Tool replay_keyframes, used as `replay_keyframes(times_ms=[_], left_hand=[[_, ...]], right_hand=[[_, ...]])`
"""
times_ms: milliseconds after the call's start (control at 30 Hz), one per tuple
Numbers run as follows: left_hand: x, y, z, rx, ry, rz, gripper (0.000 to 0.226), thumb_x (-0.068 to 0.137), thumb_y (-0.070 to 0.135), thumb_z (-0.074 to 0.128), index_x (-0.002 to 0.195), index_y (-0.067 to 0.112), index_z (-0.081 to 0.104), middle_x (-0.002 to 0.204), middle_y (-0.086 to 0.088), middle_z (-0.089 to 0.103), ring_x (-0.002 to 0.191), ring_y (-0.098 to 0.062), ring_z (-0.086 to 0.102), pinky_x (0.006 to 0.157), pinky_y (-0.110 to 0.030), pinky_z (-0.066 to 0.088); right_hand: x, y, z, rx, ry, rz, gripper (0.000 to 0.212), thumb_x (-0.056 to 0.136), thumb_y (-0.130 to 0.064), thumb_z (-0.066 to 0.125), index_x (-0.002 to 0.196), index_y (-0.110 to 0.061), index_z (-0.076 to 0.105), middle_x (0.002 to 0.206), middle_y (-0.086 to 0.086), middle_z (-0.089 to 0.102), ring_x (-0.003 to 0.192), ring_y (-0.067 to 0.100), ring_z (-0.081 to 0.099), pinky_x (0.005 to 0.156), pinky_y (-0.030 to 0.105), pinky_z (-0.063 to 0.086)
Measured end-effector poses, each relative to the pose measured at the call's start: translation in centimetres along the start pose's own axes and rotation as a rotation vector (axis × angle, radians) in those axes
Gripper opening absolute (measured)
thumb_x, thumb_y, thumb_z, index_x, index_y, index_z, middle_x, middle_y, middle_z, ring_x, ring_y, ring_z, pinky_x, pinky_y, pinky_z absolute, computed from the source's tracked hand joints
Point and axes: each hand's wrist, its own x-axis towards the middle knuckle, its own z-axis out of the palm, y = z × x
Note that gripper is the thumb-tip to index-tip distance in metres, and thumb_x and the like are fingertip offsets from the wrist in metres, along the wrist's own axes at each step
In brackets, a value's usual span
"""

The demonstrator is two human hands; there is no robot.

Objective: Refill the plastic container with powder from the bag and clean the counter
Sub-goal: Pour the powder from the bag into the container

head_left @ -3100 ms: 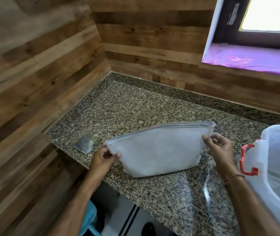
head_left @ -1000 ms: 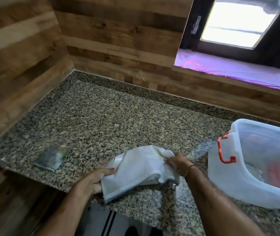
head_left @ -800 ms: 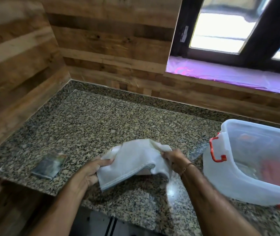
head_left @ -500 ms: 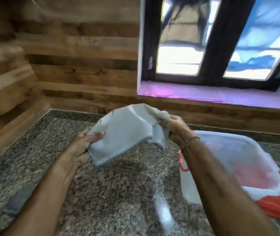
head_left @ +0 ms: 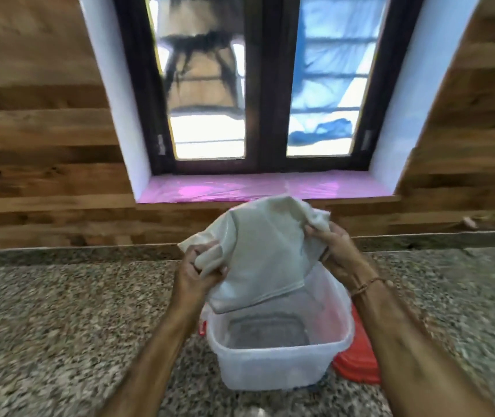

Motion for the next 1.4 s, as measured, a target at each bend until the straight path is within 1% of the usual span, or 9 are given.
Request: replay_keyframes(times_ms=[167, 233, 433, 533, 633, 733, 1000, 1167, 1400], left_hand=[[-1.3, -3.2, 0.6, 0.561, -0.050, 0.102, 0.042, 0.071, 0.029, 0.081, 0.109, 0.033, 0.063, 0.110, 0.024, 0.069, 0.098, 0.007, 0.066, 0.080, -0.021, 0.053], [-1.4, -3.0, 1.0, 0.616, -0.088, 0.133, 0.041, 0.072, 0.031, 0.081, 0.108, 0.033, 0.062, 0.114, 0.029, 0.067, 0.100, 0.010, 0.064, 0.078, -0.011, 0.049], [-1.7, -2.1, 1.9, 0.198, 0.174, -0.087, 0.056, 0.073, 0.065, 0.079, 0.111, 0.027, 0.063, 0.115, -0.008, 0.071, 0.106, -0.036, 0.069, 0.092, -0.058, 0.056], [-1.2, -1.9, 2.0, -0.033, 0.216, -0.237, 0.091, 0.075, 0.029, 0.090, 0.149, 0.020, 0.038, 0.125, -0.012, 0.067, 0.101, -0.026, 0.072, 0.087, -0.050, 0.061], [-1.2, -1.4, 1.8, -0.246, 0.137, -0.394, 0.095, 0.051, 0.019, 0.099, 0.133, 0.003, 0.054, 0.106, -0.019, 0.075, 0.080, -0.024, 0.075, 0.063, -0.036, 0.063], [-0.9, -1.2, 1.6, -0.329, 0.123, -0.462, 0.077, 0.065, -0.010, 0.077, 0.136, 0.007, 0.055, 0.109, -0.015, 0.075, 0.084, -0.024, 0.075, 0.065, -0.035, 0.063], [-0.7, -0.5, 2.7, -0.452, 0.170, -0.442, 0.076, 0.071, -0.002, 0.074, 0.139, 0.020, 0.046, 0.121, -0.015, 0.066, 0.085, -0.024, 0.075, 0.061, -0.035, 0.062], [-0.9, -2.0, 3.5, -0.378, 0.191, -0.391, 0.076, 0.072, -0.018, 0.073, 0.138, 0.008, 0.047, 0.134, -0.029, 0.059, 0.096, -0.030, 0.070, 0.067, -0.039, 0.062], [-1.3, -1.6, 4.6, 0.025, 0.143, -0.192, 0.056, 0.076, -0.006, 0.082, 0.113, 0.018, 0.048, 0.102, -0.014, 0.069, 0.086, -0.023, 0.069, 0.064, -0.032, 0.061]], right_hand=[[0.4, 3.2, -4.3, 0.012, -0.069, 0.183, 0.068, 0.100, -0.064, 0.041, 0.130, -0.010, 0.069, 0.118, 0.015, 0.073, 0.105, 0.027, 0.071, 0.080, 0.037, 0.059], [1.0, 3.9, -3.9, 0.028, 0.039, 0.159, 0.078, 0.084, -0.070, 0.065, 0.126, -0.005, 0.070, 0.124, 0.020, 0.072, 0.118, 0.034, 0.068, 0.097, 0.047, 0.057], [1.1, 5.0, -3.5, 0.108, 0.054, 0.051, 0.028, 0.083, -0.026, 0.076, 0.093, 0.000, 0.073, 0.087, 0.009, 0.076, 0.078, 0.018, 0.069, 0.074, 0.030, 0.061], [1.3, 5.4, -3.9, 0.135, -0.009, -0.006, 0.015, 0.079, -0.021, 0.080, 0.079, -0.010, 0.069, 0.077, 0.003, 0.071, 0.072, 0.013, 0.064, 0.070, 0.026, 0.056], [1.5, 5.6, -4.5, 0.114, -0.031, -0.039, 0.038, 0.061, -0.035, 0.095, 0.081, -0.017, 0.069, 0.081, 0.003, 0.068, 0.075, 0.015, 0.063, 0.069, 0.029, 0.056], [1.4, 5.4, -4.9, 0.141, -0.043, -0.033, 0.053, 0.052, -0.040, 0.100, 0.085, -0.024, 0.062, 0.079, -0.001, 0.066, 0.071, 0.013, 0.063, 0.058, 0.025, 0.056], [1.0, 4.2, -5.2, 0.080, 0.014, 0.051, 0.104, 0.075, -0.026, 0.088, 0.156, -0.018, 0.024, 0.127, 0.015, 0.067, 0.113, 0.026, 0.070, 0.095, 0.047, 0.058], [1.2, 3.0, -4.9, 0.110, 0.005, 0.051, 0.047, 0.088, -0.027, 0.076, 0.128, -0.006, 0.061, 0.115, 0.013, 0.074, 0.101, 0.026, 0.071, 0.079, 0.037, 0.063], [0.3, 1.2, -6.2, 0.003, 0.108, 0.067, 0.028, 0.085, -0.010, 0.080, 0.106, -0.001, 0.064, 0.089, 0.014, 0.071, 0.069, 0.023, 0.070, 0.054, 0.037, 0.060]])
